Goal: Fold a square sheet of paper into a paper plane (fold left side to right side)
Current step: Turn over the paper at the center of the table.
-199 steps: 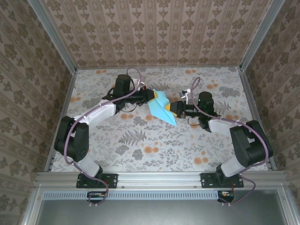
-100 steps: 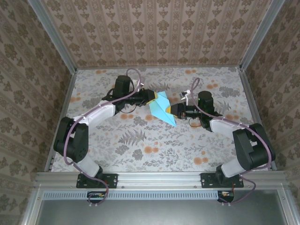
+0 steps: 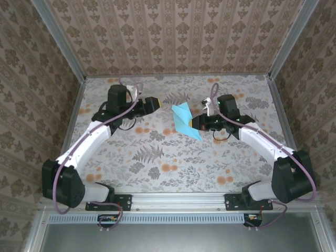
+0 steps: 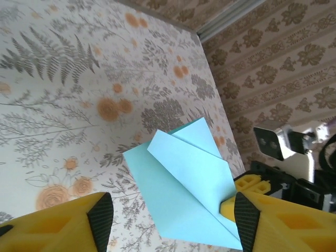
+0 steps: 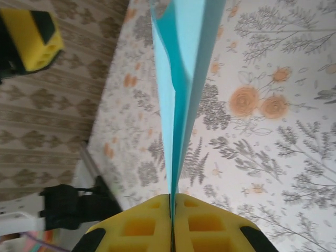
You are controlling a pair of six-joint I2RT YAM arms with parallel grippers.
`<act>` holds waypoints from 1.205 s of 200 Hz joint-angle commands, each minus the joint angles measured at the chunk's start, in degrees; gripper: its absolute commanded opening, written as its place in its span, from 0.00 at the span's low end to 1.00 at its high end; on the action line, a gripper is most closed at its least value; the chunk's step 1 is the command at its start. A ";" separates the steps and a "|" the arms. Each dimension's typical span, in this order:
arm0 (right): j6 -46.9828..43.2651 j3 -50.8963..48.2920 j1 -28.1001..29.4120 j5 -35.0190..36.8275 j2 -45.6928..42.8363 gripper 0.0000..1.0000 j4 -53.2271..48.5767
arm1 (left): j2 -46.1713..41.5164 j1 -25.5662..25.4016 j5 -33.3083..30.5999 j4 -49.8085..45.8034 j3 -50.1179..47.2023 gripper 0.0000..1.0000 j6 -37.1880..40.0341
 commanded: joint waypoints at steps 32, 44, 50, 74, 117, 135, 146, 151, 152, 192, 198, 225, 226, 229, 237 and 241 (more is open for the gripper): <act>-12.11 14.98 10.66 38.79 2.71 0.07 -29.22 | -8.74 3.84 -9.82 -2.92 -5.40 0.78 3.71; -13.18 19.02 13.62 47.41 5.25 0.07 -33.85 | -10.43 5.07 -10.30 -3.11 -6.49 0.80 3.59; -13.59 20.92 15.14 51.75 6.47 0.07 -35.91 | -11.06 5.71 -10.45 -3.56 -6.76 0.81 3.57; -14.82 27.68 20.36 67.52 12.47 0.07 -43.26 | -13.39 7.56 -11.09 -5.47 -7.79 0.83 3.83; -17.55 34.98 26.87 85.18 24.27 0.07 -50.44 | -16.63 9.76 -12.14 -7.80 -8.61 0.85 4.47; -18.56 37.00 28.87 88.60 29.53 0.07 -52.07 | -17.25 10.35 -12.26 -8.54 -8.57 0.85 4.58; -19.25 37.96 29.77 90.19 32.45 0.07 -52.57 | -17.43 10.58 -12.25 -8.67 -8.58 0.86 4.59; -19.38 38.24 30.14 90.61 33.65 0.07 -52.71 | -17.44 10.67 -12.25 -8.78 -8.59 0.86 4.62; -19.40 38.29 30.19 90.64 33.86 0.07 -52.69 | -17.44 10.67 -12.25 -8.80 -8.62 0.86 4.62; -19.67 40.11 32.33 89.71 41.77 0.08 -52.67 | -17.09 11.05 -11.79 -8.81 -8.66 0.87 4.36; -19.72 40.29 32.57 89.29 42.76 0.08 -52.75 | -17.00 11.14 -11.73 -8.73 -8.75 0.87 4.28; -19.94 41.10 33.46 83.79 46.01 0.08 -53.11 | -16.63 11.35 -11.29 -8.63 -9.01 0.87 4.05; -19.94 41.13 33.48 83.63 46.15 0.08 -53.11 | -16.64 11.32 -11.29 -8.63 -9.01 0.87 3.99; -19.86 41.23 33.56 83.06 46.38 0.08 -53.19 | -16.58 11.30 -11.21 -8.63 -9.11 0.87 3.93; -19.87 41.24 33.78 81.30 46.88 0.09 -53.24 | -16.47 11.36 -11.12 -8.59 -9.19 0.87 3.84; -19.89 41.26 33.85 80.32 47.06 0.09 -53.25 | -16.35 11.35 -11.07 -8.51 -9.19 0.88 3.83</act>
